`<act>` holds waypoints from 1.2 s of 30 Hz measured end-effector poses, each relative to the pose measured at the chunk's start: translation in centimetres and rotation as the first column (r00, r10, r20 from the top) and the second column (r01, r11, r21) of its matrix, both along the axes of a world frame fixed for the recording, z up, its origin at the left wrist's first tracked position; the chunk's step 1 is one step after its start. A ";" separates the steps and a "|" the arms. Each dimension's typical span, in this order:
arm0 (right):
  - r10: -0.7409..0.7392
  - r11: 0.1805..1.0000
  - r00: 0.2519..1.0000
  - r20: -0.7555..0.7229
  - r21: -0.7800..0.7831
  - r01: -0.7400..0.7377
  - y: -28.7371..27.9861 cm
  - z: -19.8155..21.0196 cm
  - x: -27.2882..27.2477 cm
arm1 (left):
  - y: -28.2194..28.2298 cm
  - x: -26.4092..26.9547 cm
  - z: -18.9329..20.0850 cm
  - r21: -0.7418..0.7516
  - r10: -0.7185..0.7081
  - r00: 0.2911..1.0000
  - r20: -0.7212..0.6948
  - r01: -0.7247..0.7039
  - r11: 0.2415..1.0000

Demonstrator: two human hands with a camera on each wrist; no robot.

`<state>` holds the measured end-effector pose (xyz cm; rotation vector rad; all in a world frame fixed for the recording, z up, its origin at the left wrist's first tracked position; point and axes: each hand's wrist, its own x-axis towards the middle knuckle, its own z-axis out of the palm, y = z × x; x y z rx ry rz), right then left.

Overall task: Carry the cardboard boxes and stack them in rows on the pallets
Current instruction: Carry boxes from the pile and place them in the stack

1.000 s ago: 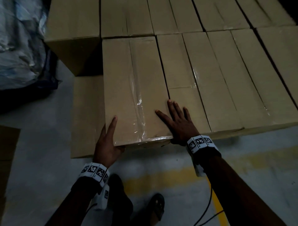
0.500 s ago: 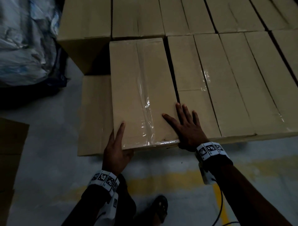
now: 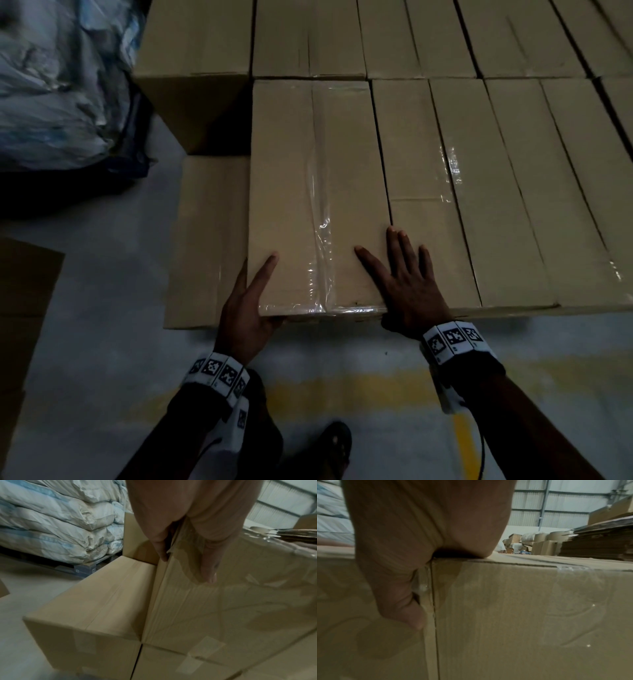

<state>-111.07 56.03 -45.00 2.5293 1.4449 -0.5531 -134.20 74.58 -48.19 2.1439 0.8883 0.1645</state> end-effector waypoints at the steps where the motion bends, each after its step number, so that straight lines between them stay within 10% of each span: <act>1: 0.000 1.000 1.000 0.002 0.002 0.000 0.0 0.0 0.0 | 0.1 0.1 -0.1 0.003 -0.006 1.000 -0.003 0.006 1.000; 13: -0.020 0.999 1.000 -0.002 0.033 0.020 0.0 -0.1 -0.2 | -0.2 0.2 -0.1 0.032 0.020 1.000 -0.010 -0.020 0.999; 22: -0.018 0.997 1.000 -0.004 -0.076 0.018 0.6 2.1 -0.8 | 0.7 0.0 2.4 -0.020 -0.124 0.952 -0.279 0.123 0.992; 26: -0.045 0.982 0.996 -0.080 -0.187 0.029 -0.9 6.0 -1.6 | 1.9 -1.4 6.0 -0.051 -0.257 0.875 -0.410 0.259 0.965; 36: -0.235 0.972 0.959 -0.157 -0.044 0.231 -10.8 17.0 -10.0 | -3.6 -11.4 18.8 -0.163 -0.101 0.948 -0.303 0.053 0.985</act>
